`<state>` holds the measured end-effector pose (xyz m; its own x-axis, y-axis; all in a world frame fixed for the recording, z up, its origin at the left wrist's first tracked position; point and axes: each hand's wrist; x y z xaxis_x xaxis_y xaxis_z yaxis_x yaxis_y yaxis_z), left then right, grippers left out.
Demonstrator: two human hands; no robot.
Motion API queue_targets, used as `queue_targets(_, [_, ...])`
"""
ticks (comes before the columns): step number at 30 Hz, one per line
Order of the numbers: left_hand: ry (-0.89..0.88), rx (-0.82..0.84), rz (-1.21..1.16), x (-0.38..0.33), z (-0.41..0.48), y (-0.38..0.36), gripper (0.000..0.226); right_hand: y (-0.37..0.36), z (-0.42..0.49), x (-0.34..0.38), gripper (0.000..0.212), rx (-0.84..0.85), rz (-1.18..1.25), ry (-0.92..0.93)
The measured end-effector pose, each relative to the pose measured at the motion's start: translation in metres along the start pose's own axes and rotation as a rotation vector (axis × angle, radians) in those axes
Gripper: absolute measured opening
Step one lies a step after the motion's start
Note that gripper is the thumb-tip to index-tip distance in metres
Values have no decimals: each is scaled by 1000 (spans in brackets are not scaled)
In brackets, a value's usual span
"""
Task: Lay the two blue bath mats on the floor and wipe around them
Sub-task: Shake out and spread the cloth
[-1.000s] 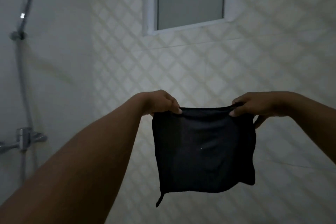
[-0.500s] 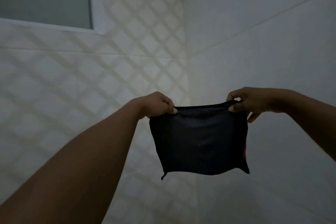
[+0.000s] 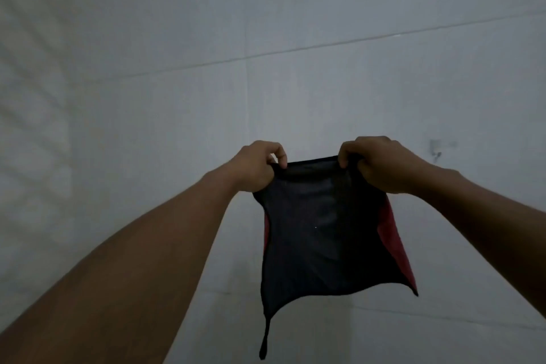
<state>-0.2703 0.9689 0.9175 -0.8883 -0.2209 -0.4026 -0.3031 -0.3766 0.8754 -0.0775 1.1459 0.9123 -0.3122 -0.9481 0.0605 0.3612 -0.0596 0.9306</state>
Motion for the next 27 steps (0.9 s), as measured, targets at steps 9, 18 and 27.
queue_targets(9, [-225, -91, 266, -106, 89, -67, 49, 44, -63, -125, 44, -168, -348, -185])
queue_targets(18, [-189, 21, 395, -156, 149, -147, 52, 8, -72, -215, 48, -70, -137, -372])
queue_targets(27, [-184, -88, 135, -139, 155, -194, 43, -42, -70, -222, 41, -185, 136, -232])
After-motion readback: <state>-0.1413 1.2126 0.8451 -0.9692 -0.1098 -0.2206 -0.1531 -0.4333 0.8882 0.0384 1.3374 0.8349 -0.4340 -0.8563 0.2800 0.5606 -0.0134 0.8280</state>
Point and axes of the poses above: each hand's wrist, its own z-axis towards the middle knuckle, its own y-axis out of the back of the hand, x = y × z, and after that the axes turned 15 degrees about x, right-handed
